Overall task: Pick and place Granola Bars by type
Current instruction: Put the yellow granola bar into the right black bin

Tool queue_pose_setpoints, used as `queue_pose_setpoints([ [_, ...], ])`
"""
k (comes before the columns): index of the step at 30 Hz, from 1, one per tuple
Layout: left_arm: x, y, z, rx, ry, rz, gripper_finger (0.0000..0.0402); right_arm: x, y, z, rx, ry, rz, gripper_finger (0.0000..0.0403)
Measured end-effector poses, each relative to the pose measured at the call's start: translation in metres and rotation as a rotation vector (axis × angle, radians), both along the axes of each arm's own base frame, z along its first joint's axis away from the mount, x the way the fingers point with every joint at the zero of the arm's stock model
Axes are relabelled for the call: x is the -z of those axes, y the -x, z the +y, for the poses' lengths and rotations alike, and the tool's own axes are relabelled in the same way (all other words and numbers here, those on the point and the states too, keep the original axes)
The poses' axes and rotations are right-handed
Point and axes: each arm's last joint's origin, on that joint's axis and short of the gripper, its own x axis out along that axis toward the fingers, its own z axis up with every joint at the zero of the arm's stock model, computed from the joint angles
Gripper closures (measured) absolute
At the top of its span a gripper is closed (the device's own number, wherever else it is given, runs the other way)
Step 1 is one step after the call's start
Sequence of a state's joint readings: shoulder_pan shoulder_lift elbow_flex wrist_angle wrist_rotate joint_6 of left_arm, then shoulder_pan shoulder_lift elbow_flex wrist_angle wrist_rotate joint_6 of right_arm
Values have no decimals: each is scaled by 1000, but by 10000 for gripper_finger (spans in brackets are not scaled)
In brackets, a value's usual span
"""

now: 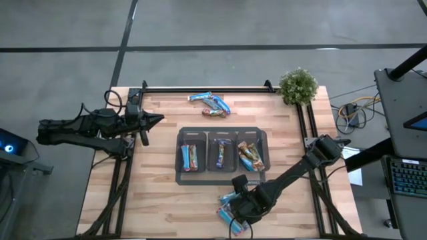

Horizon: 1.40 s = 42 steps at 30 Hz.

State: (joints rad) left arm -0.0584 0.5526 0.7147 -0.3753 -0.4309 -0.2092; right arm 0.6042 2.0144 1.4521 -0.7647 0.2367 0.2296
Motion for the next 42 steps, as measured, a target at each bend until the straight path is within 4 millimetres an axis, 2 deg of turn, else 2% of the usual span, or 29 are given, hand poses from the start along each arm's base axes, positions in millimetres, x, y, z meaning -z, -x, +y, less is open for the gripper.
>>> queue_pose_setpoints([
  [16, 0, 0, 0, 0, 0, 0, 402, 8, -12, -23, 64, -7, -7, 179],
  [42, 0, 0, 0, -1, 3, -2, 402, 30, -3, -29, 45, -61, 48, 179],
])
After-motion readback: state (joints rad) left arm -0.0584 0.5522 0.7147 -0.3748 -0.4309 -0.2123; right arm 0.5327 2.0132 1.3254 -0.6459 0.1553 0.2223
